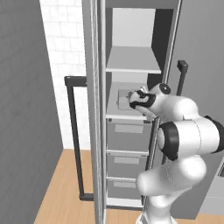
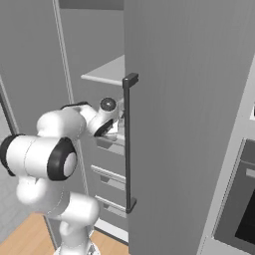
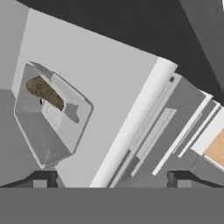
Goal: Take the meat container that has the fish and place it on the second highest rack of the freezer. Then take the vegetable container that has the onion and cucumber and place it on the highest rack of the freezer.
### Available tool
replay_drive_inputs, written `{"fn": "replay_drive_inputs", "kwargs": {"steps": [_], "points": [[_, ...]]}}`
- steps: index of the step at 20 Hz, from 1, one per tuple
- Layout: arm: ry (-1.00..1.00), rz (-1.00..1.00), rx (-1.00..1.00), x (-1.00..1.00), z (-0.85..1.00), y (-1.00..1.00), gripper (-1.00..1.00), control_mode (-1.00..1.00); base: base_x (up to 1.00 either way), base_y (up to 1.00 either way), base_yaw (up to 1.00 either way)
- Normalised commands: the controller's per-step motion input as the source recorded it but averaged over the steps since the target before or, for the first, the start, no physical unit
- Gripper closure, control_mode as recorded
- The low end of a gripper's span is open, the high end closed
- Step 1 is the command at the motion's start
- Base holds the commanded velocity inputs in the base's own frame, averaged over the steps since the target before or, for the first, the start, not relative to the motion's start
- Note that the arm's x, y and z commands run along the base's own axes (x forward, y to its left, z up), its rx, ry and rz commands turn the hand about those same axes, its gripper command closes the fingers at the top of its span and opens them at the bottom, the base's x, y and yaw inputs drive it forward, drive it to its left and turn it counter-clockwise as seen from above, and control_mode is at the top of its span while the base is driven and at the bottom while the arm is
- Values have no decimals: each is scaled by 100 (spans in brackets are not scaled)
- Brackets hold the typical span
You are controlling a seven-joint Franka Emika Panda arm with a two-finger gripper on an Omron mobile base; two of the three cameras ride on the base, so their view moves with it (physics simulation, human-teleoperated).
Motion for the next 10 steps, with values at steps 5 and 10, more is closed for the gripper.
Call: {"fn": "replay_drive_inputs", "kwargs": {"steps": [5, 10], "points": [[-27, 52, -61, -81, 100, 0, -100, -100, 0, 0, 0], [-30, 50, -62, -87, 95, -2, -100, -100, 0, 0, 0]]}}
